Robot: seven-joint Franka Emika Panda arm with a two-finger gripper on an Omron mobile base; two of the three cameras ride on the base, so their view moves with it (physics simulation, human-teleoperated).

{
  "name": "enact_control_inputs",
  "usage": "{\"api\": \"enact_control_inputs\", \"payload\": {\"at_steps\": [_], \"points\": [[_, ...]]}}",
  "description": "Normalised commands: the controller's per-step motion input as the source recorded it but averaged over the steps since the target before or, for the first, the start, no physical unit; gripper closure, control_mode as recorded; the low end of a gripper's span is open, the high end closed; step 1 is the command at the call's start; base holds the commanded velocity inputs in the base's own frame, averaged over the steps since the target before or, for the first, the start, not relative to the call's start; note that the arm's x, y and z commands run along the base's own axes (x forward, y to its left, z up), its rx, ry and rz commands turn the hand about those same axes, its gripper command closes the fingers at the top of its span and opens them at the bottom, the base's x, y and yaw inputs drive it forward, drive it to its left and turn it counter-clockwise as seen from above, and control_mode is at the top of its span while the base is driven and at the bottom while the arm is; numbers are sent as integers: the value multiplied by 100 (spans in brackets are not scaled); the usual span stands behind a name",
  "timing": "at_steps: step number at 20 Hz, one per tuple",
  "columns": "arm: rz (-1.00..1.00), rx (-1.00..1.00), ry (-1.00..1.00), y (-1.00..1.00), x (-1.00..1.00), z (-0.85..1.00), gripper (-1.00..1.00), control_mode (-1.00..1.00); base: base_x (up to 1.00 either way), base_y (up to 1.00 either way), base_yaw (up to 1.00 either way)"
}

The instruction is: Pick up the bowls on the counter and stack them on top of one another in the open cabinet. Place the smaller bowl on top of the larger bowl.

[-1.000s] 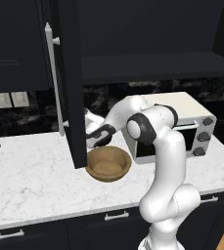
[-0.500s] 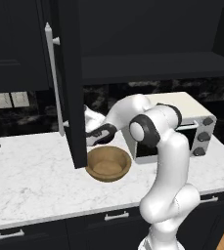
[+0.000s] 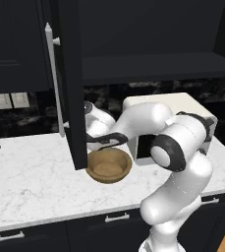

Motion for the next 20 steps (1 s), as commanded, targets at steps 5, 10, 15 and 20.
{"api": "enact_control_inputs", "payload": {"at_steps": [5,10,15,20], "points": [[27,0,0,-21,-100,47,100,-100,0,0,0],[14,-4,3,-19,-100,9,100,-100,0,0,0],[2,-3,21,0,-44,-23,100,-100,0,0,0],[0,-1,10,6,-22,-26,100,-100,0,0,0]]}}
